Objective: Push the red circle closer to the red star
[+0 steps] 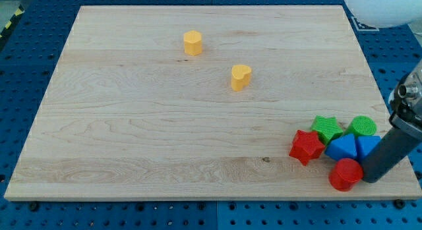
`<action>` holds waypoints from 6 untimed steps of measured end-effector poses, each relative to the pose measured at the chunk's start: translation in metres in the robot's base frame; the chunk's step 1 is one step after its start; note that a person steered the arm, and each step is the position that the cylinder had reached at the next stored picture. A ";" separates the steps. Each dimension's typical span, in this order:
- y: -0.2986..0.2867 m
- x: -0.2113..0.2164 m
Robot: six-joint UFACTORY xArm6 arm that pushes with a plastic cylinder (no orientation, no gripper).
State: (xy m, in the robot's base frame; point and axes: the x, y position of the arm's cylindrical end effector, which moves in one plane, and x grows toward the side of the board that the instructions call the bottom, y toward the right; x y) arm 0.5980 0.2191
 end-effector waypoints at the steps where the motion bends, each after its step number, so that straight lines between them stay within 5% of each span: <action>1: 0.001 0.005; 6: -0.064 0.007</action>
